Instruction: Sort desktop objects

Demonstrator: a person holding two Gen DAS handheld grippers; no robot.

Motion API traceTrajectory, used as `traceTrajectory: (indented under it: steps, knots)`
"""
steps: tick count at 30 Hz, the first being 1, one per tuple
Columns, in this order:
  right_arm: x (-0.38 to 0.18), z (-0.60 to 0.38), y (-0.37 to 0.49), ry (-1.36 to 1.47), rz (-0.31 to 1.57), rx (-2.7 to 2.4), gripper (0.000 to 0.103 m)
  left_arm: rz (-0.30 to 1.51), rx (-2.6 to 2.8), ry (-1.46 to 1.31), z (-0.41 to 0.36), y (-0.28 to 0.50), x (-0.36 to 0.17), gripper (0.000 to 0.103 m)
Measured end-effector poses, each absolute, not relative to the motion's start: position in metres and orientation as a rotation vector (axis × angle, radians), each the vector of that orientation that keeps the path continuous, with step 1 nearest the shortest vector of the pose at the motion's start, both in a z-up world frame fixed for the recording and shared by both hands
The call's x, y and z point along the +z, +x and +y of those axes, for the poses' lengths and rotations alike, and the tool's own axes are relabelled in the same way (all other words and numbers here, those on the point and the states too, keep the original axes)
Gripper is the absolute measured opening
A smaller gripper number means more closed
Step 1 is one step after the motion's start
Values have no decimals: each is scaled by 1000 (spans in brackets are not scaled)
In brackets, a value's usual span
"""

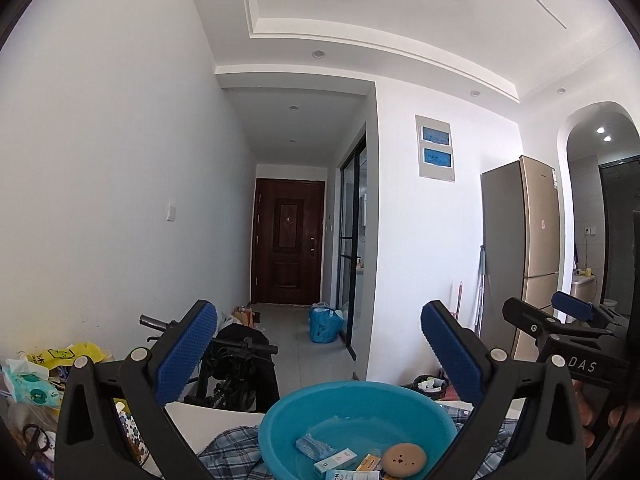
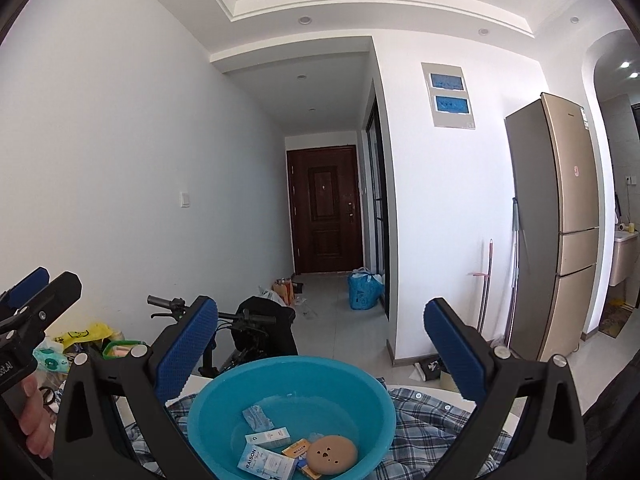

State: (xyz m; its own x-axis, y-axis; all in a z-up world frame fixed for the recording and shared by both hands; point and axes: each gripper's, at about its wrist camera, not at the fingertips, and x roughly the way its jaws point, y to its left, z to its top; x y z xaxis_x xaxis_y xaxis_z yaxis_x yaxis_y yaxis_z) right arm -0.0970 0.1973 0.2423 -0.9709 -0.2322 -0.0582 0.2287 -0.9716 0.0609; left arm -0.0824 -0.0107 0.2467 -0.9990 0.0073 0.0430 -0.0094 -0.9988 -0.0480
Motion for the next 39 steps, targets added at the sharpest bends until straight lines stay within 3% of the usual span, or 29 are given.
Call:
traceTrajectory:
  steps: [26, 39]
  knots:
    - [244, 214, 31, 1, -41, -2911, 103, 9, 3103, 161, 22, 49, 253, 103]
    - [191, 226, 62, 119, -87, -2880, 103, -69, 3166, 67, 4, 85, 198, 103]
